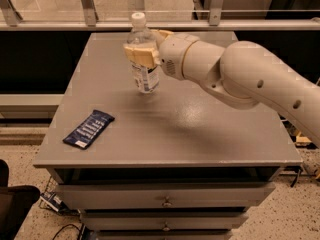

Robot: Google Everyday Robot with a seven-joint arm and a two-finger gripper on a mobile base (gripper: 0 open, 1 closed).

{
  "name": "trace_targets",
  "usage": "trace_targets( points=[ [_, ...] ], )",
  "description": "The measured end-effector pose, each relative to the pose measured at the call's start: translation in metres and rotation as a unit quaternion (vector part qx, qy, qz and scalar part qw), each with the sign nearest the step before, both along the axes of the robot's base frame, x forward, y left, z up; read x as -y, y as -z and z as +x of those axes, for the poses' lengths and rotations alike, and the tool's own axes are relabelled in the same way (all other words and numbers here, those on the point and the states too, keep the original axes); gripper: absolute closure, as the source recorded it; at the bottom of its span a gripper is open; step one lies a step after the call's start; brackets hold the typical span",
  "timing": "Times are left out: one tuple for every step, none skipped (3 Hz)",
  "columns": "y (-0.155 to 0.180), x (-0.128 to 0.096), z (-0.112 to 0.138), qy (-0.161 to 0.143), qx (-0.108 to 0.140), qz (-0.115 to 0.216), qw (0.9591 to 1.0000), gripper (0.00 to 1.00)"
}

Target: Move blue plastic bottle near rxbar blueberry

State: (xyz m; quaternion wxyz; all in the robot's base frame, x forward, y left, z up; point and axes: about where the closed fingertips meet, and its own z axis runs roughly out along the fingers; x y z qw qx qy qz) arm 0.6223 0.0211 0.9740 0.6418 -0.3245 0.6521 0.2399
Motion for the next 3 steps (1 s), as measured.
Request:
trace_targets(
  points=[
    [0.002,0.002,-0.031,0.006,-0.01,0.005,0.9999,1.0],
    [0.011,0.004,-0.053,0.012,-0.02,0.017,0.9996,1.0],
    [0.02,0.0,-0.063,0.01,-0.029,0.028,0.9992,1.0]
  ],
)
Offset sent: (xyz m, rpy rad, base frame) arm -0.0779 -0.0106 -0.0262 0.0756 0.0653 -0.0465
